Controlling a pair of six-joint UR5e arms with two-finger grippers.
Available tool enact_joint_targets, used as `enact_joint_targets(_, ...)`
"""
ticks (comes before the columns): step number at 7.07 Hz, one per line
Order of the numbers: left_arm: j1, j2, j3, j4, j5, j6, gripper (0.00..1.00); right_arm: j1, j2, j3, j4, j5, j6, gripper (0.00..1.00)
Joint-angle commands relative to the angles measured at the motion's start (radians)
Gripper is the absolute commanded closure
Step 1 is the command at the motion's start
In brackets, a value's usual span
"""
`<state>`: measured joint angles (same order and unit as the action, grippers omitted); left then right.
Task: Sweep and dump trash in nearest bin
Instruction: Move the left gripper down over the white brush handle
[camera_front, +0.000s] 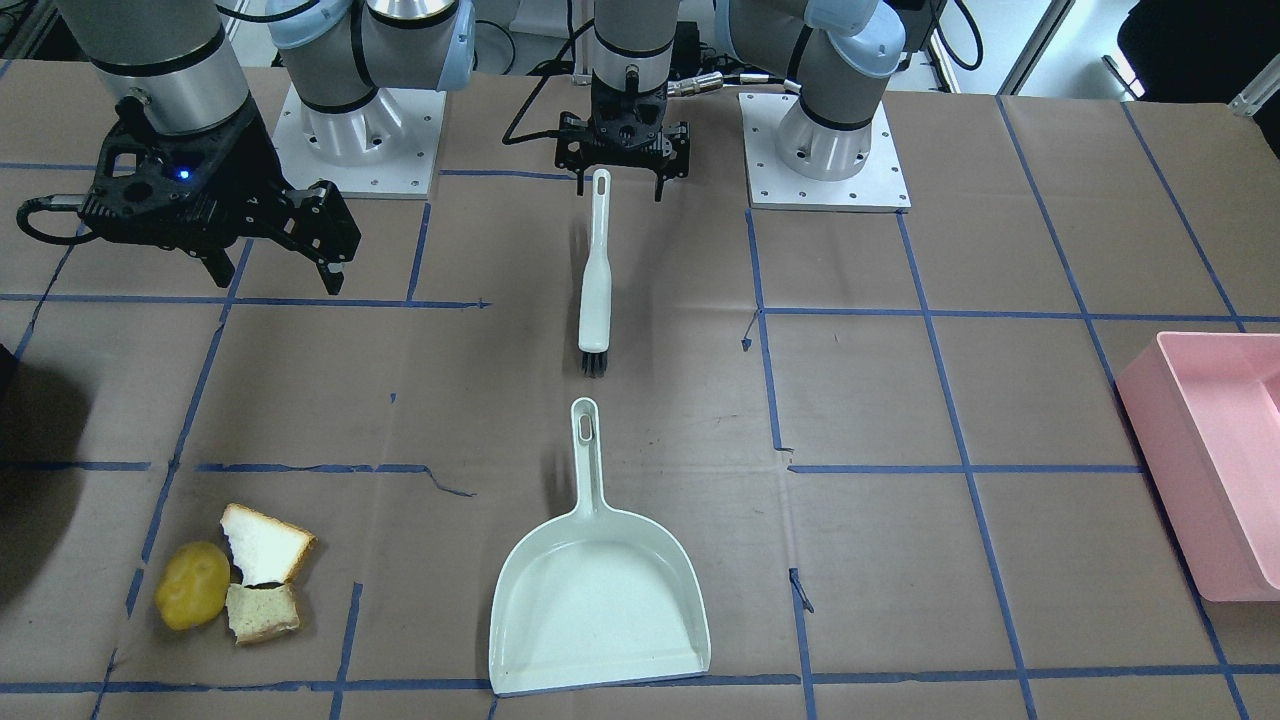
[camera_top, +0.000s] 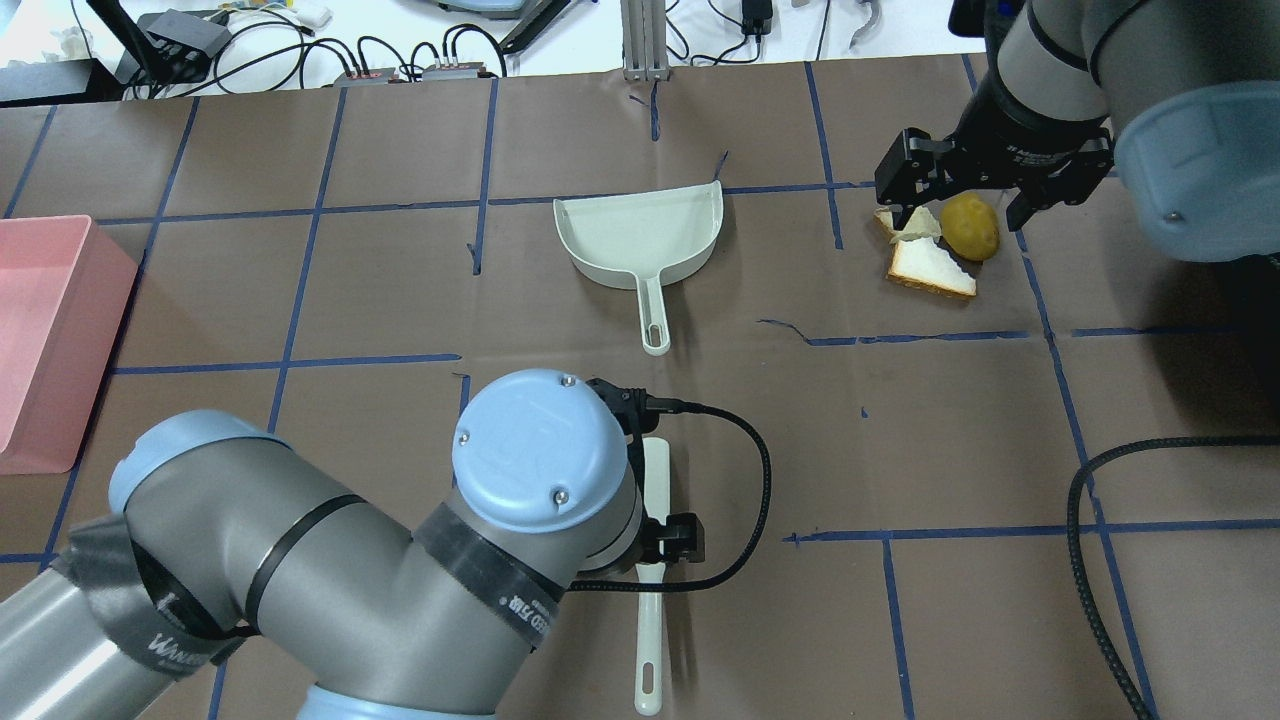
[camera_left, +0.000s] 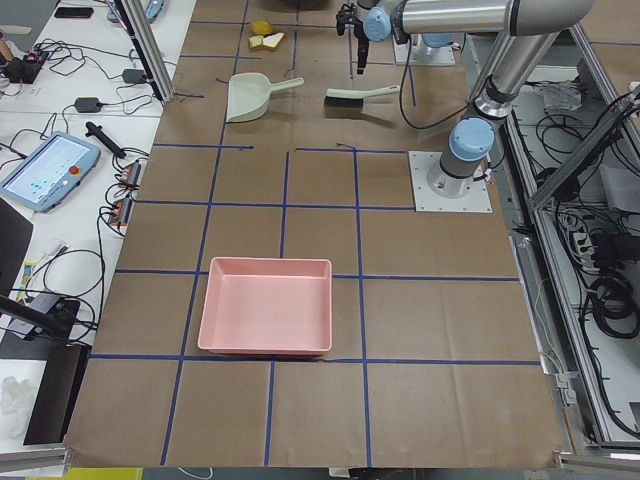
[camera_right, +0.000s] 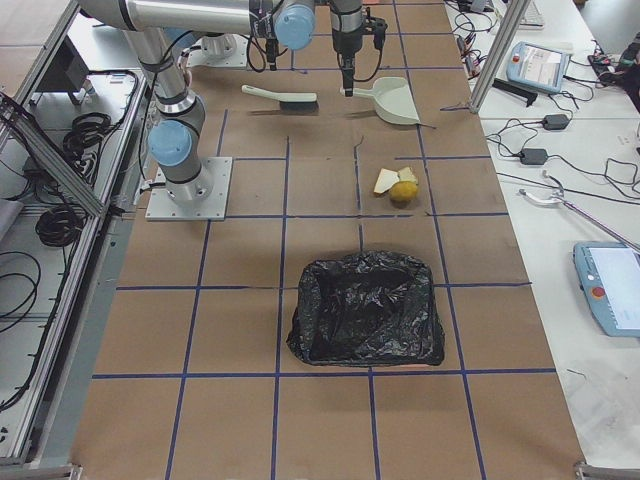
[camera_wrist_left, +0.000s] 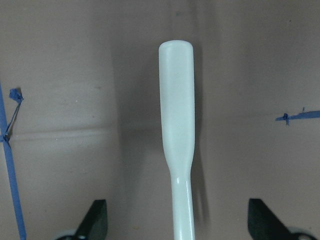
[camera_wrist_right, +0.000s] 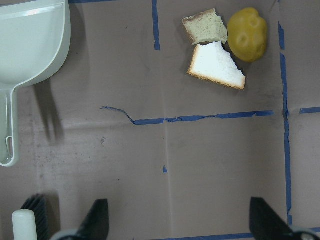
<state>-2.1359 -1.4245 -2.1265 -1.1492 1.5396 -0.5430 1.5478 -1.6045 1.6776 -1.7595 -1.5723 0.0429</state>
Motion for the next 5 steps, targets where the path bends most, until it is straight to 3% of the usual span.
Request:
enact_joint_targets(1,-0.001,0.010,-0.082,0.095,-0.009,-0.028,0.01,0.000,0.000,0.001,0.000,0.000,0.000,0.00)
enact_joint_targets(3,-0.034,-0.011,-0.112,0.132,-0.004,-0.035,0.01,0.000,0.000,0.001,0.000,0.000,0.000,0.00)
enact_joint_targets(5,-0.078,-0.083,-0.124,0.262,0.000,-0.043,0.01,0.000,0.000,0.001,0.000,0.000,0.000,0.00)
